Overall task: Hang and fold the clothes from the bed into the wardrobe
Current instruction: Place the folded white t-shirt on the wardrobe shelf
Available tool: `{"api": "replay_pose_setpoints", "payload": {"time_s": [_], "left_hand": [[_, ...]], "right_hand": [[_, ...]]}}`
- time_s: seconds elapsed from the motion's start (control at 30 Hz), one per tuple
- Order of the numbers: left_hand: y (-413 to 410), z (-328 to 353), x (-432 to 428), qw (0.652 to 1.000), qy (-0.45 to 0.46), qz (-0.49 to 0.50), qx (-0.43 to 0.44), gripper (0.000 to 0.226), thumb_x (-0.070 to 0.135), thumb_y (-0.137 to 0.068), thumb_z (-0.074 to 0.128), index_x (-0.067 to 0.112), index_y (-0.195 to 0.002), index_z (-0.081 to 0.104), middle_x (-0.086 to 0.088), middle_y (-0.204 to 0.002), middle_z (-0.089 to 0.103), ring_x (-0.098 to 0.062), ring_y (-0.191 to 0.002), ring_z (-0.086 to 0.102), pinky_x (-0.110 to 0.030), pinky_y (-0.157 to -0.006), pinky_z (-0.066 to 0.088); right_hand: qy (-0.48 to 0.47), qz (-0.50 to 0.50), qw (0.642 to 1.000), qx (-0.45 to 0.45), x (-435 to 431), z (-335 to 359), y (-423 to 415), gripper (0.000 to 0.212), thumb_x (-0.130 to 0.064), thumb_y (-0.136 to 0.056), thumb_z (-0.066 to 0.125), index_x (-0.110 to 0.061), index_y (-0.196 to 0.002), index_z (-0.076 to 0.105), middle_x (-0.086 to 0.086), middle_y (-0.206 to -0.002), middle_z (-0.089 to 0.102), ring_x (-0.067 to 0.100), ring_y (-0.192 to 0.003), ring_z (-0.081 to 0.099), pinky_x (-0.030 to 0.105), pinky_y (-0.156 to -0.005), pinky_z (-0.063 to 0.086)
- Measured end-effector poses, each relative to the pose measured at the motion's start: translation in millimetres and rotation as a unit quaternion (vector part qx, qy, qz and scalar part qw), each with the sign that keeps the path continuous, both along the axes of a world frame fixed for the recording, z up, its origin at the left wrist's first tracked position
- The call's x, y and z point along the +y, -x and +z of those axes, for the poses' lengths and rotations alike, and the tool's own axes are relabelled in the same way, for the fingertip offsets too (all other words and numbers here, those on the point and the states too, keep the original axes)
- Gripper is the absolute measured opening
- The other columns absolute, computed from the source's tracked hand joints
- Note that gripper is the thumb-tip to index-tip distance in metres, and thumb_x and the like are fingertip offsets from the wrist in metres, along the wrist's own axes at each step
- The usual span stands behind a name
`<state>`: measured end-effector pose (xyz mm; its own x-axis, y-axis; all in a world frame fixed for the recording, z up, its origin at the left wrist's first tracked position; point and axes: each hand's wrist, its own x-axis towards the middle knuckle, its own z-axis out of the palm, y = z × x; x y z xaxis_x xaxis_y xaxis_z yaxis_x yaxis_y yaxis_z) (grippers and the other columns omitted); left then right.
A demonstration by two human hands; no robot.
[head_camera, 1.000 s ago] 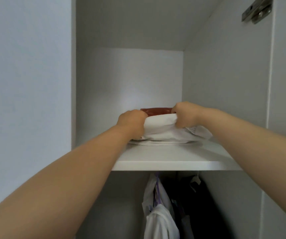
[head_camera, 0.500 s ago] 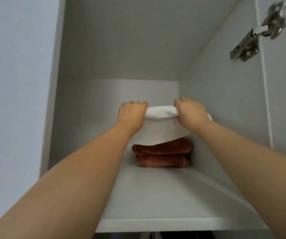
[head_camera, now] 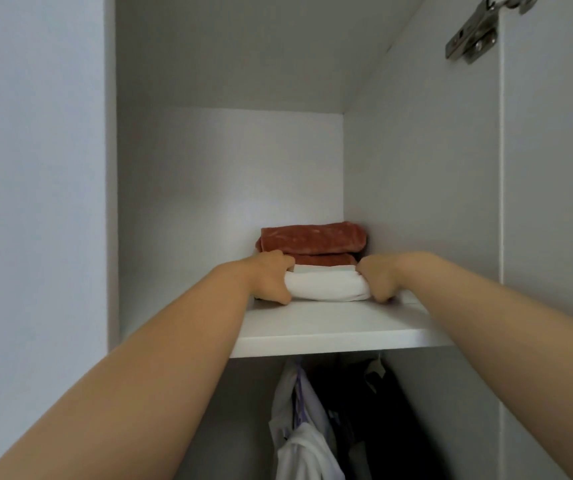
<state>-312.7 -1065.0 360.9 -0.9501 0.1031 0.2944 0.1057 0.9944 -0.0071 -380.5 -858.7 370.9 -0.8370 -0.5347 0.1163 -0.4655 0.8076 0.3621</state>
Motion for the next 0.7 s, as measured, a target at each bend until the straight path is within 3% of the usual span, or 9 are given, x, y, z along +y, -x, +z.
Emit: {"api": "replay_pose_setpoints", "payload": {"time_s": [0.1, 0.17, 0.27, 0.33, 0.47, 0.53, 0.6, 0.7], "left_hand": [[-6.8, 0.3, 1.7, 0.991, -0.105, 0.022, -0.082, 0.030, 0.041, -0.078, 0.067, 0.026, -0.094, 0.047, 0.007, -0.095, 0.052, -0.009, -0.080, 0.052, -0.024, -0.063, 0.041], [-8.8, 0.1, 2.6, 0.982, -0.140, 0.036, -0.121, 0.046, 0.057, -0.078, 0.063, 0.027, -0.106, 0.044, 0.006, -0.102, 0.053, -0.012, -0.086, 0.054, -0.027, -0.069, 0.044], [-3.6, -5.2, 3.0, 0.986, -0.095, 0.038, -0.132, 0.057, 0.061, -0.085, 0.055, 0.028, -0.124, 0.032, 0.000, -0.120, 0.050, -0.018, -0.103, 0.052, -0.035, -0.090, 0.045], [2.4, -7.8, 4.8, 0.992, -0.053, 0.045, -0.107, 0.061, 0.059, -0.089, 0.050, 0.026, -0.135, 0.027, -0.005, -0.135, 0.044, -0.022, -0.115, 0.048, -0.039, -0.102, 0.039], [16.5, -10.5, 10.4, 0.988, 0.038, 0.130, -0.077, 0.074, 0.059, -0.094, 0.037, 0.022, -0.152, 0.009, -0.009, -0.159, 0.008, -0.032, -0.138, 0.028, -0.048, -0.113, 0.026], [19.1, -10.4, 9.7, 0.983, 0.025, 0.157, -0.092, 0.078, 0.062, -0.094, 0.034, 0.023, -0.153, 0.001, -0.009, -0.160, 0.000, -0.032, -0.142, 0.023, -0.048, -0.115, 0.022], [16.5, -8.5, 4.1, 0.982, -0.024, 0.149, -0.112, 0.080, 0.065, -0.093, 0.032, 0.023, -0.153, -0.001, -0.008, -0.160, 0.002, -0.029, -0.144, 0.019, -0.043, -0.117, 0.017], [10.6, -3.9, -11.7, 0.976, -0.089, 0.126, -0.151, 0.071, 0.060, -0.096, 0.031, 0.027, -0.153, 0.003, -0.003, -0.161, 0.004, -0.024, -0.146, 0.015, -0.039, -0.118, 0.014]], "right_hand": [[-0.046, -0.035, 0.998, -0.017, -0.5, 2.2, -4.7, 0.042, -0.008, -0.079, 0.060, -0.006, -0.121, 0.055, 0.010, -0.111, 0.064, 0.026, -0.100, 0.063, 0.036, -0.088, 0.053], [-0.078, -0.058, 0.995, -0.012, -2.6, 3.4, -6.6, 0.048, -0.012, -0.083, 0.060, -0.010, -0.130, 0.050, 0.009, -0.118, 0.061, 0.025, -0.105, 0.061, 0.032, -0.090, 0.050], [-0.090, -0.062, 0.994, 0.028, -7.1, 0.1, -3.0, 0.055, -0.019, -0.089, 0.059, -0.012, -0.139, 0.039, 0.008, -0.134, 0.052, 0.026, -0.117, 0.054, 0.030, -0.088, 0.043], [-0.048, -0.057, 0.997, 0.032, -7.1, -5.5, 5.1, 0.054, -0.019, -0.091, 0.057, -0.011, -0.140, 0.035, 0.009, -0.136, 0.049, 0.027, -0.120, 0.052, 0.032, -0.091, 0.041], [0.012, -0.050, 0.997, 0.049, -6.4, -14.1, 21.5, 0.047, -0.014, -0.092, 0.054, -0.005, -0.137, 0.041, 0.013, -0.134, 0.052, 0.028, -0.119, 0.054, 0.035, -0.099, 0.044], [0.021, -0.051, 0.998, 0.035, -9.5, -13.3, 25.0, 0.049, -0.014, -0.091, 0.054, -0.005, -0.137, 0.039, 0.013, -0.134, 0.052, 0.028, -0.118, 0.055, 0.034, -0.097, 0.045], [0.122, -0.007, 0.991, -0.049, -13.7, -8.5, 22.7, 0.059, -0.013, -0.088, 0.054, -0.010, -0.143, 0.032, 0.009, -0.138, 0.047, 0.026, -0.121, 0.051, 0.031, -0.099, 0.042], [0.349, 0.110, 0.906, -0.212, -16.5, -4.3, 17.2, 0.063, -0.026, -0.093, 0.051, -0.027, -0.150, 0.025, -0.008, -0.152, 0.028, 0.014, -0.139, 0.028, 0.023, -0.108, 0.022]]}}
